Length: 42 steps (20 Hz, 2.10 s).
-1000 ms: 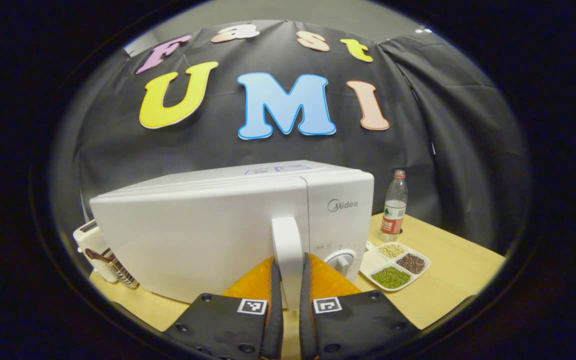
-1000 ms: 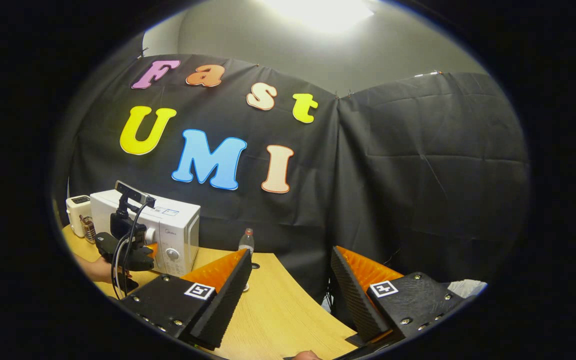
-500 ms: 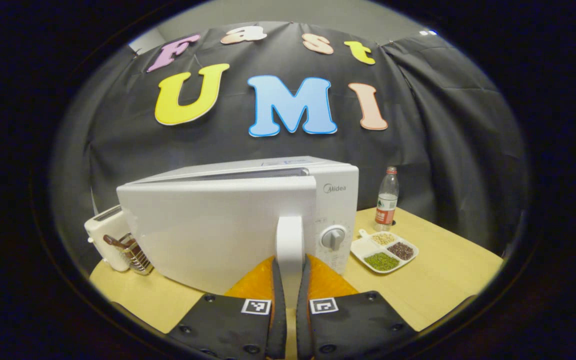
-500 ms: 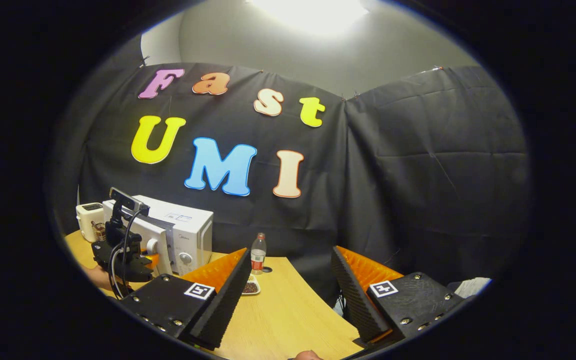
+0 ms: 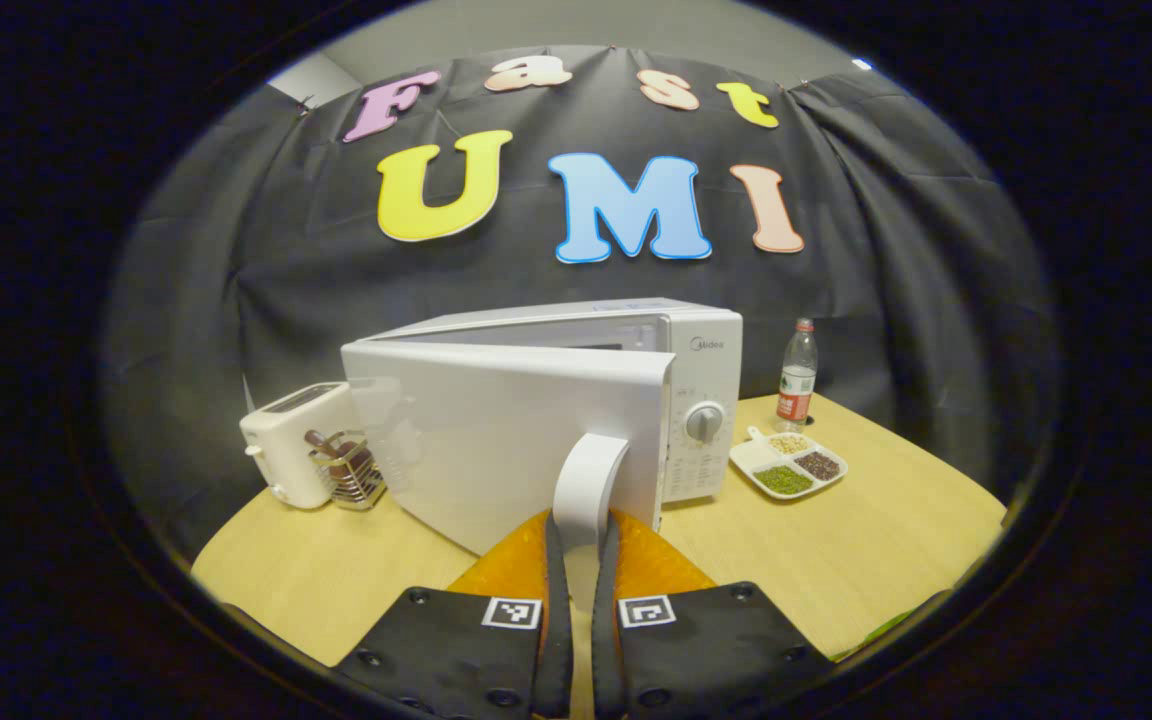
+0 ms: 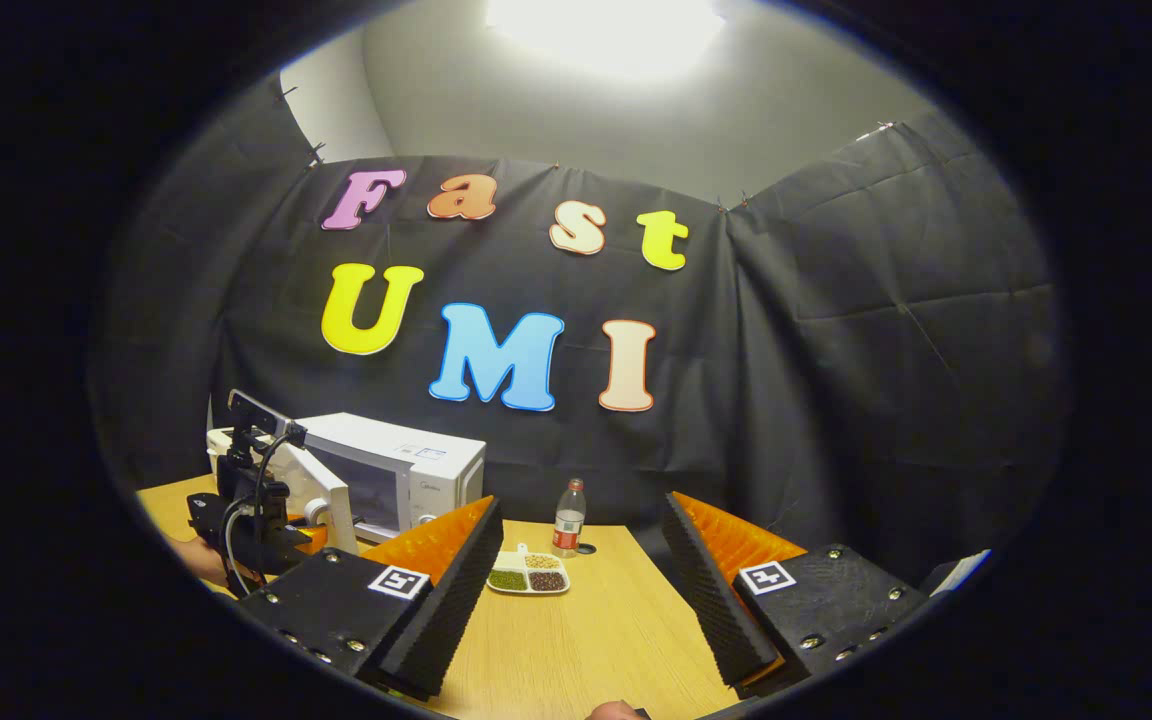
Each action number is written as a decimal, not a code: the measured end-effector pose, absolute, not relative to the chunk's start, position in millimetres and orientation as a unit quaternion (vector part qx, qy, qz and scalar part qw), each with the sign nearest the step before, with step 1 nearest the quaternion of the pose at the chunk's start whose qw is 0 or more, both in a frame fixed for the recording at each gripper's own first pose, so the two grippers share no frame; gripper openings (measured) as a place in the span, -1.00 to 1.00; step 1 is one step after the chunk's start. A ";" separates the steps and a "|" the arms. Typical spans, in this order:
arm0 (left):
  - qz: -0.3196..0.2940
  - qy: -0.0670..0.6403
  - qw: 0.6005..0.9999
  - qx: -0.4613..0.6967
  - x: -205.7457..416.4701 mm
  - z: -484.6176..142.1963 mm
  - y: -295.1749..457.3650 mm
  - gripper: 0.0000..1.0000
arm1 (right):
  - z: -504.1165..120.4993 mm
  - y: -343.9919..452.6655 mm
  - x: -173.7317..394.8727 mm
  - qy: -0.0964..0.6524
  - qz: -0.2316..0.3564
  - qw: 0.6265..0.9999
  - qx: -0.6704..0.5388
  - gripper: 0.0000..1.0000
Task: Open the microwave oven with the left hand, put the food in, and close the microwave oven.
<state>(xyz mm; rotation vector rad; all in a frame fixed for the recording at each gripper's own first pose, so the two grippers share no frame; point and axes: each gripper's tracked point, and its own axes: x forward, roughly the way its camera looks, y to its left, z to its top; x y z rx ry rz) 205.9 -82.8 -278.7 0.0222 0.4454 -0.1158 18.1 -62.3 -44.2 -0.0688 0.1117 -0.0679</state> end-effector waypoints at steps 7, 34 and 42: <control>0.027 0.235 0.972 0.017 148.2 -274.2 1.0 -0.72 | -38.3 -41.5 -5.5 0.047 0.031 0.998 -0.025 0.93; -0.054 0.240 0.969 -0.018 95.0 -279.5 199.3 -0.65 | -29.1 146.4 -12.7 0.055 -0.003 0.998 0.009 0.94; 0.009 0.210 0.977 -0.025 65.7 -244.6 239.6 -0.40 | -54.6 126.9 3.2 0.111 0.018 0.994 0.011 0.94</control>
